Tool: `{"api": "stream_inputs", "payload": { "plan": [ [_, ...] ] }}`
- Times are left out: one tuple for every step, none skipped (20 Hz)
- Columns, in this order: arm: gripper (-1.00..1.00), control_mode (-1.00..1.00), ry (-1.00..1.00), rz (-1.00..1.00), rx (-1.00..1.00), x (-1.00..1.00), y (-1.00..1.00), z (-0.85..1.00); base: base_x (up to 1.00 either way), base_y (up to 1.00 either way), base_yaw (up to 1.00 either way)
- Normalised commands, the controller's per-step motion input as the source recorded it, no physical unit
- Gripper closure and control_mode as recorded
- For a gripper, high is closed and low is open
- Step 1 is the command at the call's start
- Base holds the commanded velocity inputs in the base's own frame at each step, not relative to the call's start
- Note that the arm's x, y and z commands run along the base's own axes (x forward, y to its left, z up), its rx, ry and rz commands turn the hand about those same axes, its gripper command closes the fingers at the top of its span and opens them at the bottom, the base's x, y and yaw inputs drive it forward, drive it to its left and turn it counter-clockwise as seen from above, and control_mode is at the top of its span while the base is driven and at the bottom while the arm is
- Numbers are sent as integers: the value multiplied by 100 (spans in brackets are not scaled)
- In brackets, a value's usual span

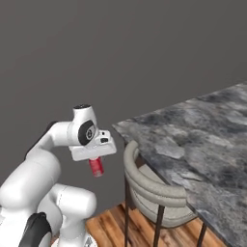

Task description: Four empty soda cans are scattered around the kitchen. Gather all the cans and cluster them next to the stove for recycling.

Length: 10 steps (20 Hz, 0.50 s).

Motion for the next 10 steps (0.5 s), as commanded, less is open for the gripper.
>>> {"api": "stream_inputs", "payload": {
  "plan": [
    [100, 100, 0, 0, 0, 0, 0, 0, -25, -17, -33],
    [100, 100, 0, 0, 0, 0, 0, 0, -16, -8, -39],
    [100, 100, 0, 0, 0, 0, 0, 0, -11, -4, -42],
    [100, 100, 0, 0, 0, 0, 0, 0, -9, 0, -43],
    [100, 100, 0, 0, 0, 0, 0, 0, -9, 0, -43],
    [100, 100, 0, 0, 0, 0, 0, 0, -10, -2, -43],
    [100, 100, 0, 0, 0, 0, 0, 0, -11, -3, -42],
    [100, 100, 0, 0, 0, 0, 0, 0, -10, -2, -43],
    [100, 100, 0, 0, 0, 0, 0, 0, -10, -3, -43],
    [100, 100, 0, 0, 0, 0, 0, 0, -10, -3, -43]
  ]
}}
